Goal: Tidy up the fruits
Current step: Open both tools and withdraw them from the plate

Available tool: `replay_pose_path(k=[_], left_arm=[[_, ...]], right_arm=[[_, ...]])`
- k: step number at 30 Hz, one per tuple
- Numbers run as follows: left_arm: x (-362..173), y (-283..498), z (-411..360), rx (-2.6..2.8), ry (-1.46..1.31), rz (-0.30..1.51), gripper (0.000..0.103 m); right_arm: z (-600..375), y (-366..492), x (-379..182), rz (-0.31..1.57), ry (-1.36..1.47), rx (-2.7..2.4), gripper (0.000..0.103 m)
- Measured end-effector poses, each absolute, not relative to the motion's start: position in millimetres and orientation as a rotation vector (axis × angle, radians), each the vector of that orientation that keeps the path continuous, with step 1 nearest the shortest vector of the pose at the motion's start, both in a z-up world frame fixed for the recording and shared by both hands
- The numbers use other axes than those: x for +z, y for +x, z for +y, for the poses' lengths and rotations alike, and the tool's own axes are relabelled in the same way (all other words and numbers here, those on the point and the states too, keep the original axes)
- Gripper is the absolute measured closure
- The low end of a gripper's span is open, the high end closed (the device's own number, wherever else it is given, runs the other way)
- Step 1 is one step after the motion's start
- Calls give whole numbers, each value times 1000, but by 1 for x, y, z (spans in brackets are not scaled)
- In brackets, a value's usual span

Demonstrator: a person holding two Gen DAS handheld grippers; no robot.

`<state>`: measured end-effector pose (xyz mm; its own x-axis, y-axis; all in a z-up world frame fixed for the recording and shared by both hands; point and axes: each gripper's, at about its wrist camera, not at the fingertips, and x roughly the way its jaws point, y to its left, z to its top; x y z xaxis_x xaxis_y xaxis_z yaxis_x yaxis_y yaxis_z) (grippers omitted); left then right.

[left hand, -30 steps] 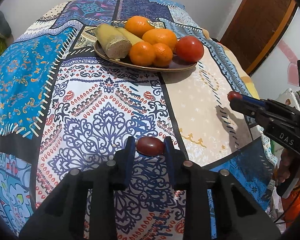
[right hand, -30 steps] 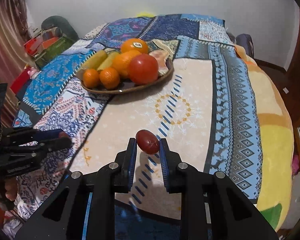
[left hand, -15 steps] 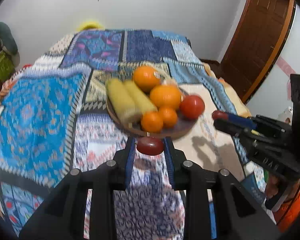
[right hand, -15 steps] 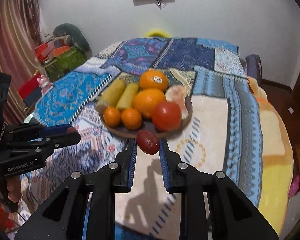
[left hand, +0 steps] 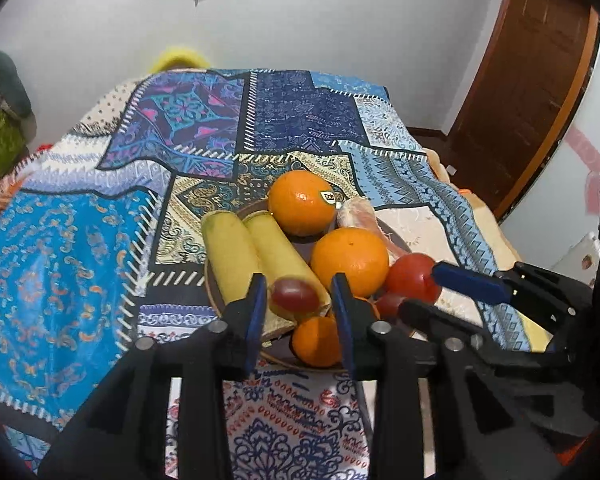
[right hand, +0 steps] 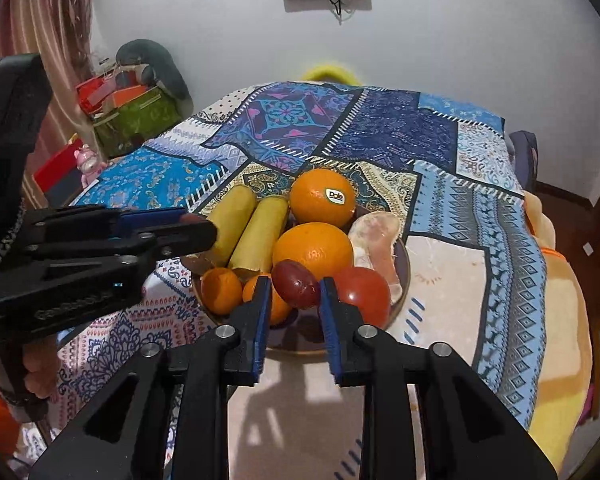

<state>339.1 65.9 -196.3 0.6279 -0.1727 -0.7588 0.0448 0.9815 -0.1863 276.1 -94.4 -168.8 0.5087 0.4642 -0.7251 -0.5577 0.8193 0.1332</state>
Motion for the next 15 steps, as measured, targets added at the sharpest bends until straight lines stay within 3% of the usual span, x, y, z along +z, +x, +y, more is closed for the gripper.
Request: replay_pose_path(k=[2, 8, 15], left_arm=[[-196, 339, 67, -120, -157, 874, 64], [-175, 320, 75, -86, -154, 825, 63], [-105, 261, 81, -39, -153, 656, 64]], right_arm=[[-96, 276, -166, 811, -123, 604, 54], [-104, 268, -147, 772, -114, 589, 54], [-122, 239, -91, 655, -79, 559, 54]])
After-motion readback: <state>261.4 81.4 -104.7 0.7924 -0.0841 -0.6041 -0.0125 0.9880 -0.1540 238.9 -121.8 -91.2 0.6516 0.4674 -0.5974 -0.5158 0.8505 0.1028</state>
